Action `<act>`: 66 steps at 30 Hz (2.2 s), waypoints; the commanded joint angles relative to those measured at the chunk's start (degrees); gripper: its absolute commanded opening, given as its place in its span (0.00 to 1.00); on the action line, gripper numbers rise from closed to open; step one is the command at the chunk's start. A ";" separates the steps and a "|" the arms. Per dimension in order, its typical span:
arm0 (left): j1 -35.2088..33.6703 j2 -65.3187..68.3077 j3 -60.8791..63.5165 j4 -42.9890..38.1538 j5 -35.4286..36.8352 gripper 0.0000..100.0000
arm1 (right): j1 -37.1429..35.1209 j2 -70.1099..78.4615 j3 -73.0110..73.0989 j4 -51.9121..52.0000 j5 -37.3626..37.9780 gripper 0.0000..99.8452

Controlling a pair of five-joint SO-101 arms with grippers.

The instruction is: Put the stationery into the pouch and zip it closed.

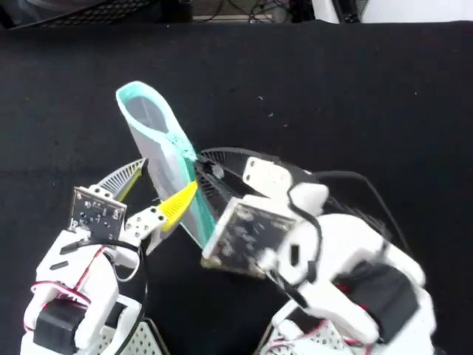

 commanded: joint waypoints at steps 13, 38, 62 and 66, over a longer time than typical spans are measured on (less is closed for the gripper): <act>1.19 0.26 -4.88 4.75 -0.79 0.31 | 6.42 -0.13 11.65 -5.80 -3.87 0.17; 1.19 0.26 -4.88 4.92 -0.79 0.31 | -2.11 3.74 12.26 -7.30 -14.95 0.16; 1.19 0.26 -4.88 4.92 -0.79 0.31 | -2.02 -3.47 12.18 0.53 -6.86 0.05; 1.19 0.26 -4.88 4.92 -0.79 0.31 | -2.02 -3.47 12.35 1.23 -6.95 0.09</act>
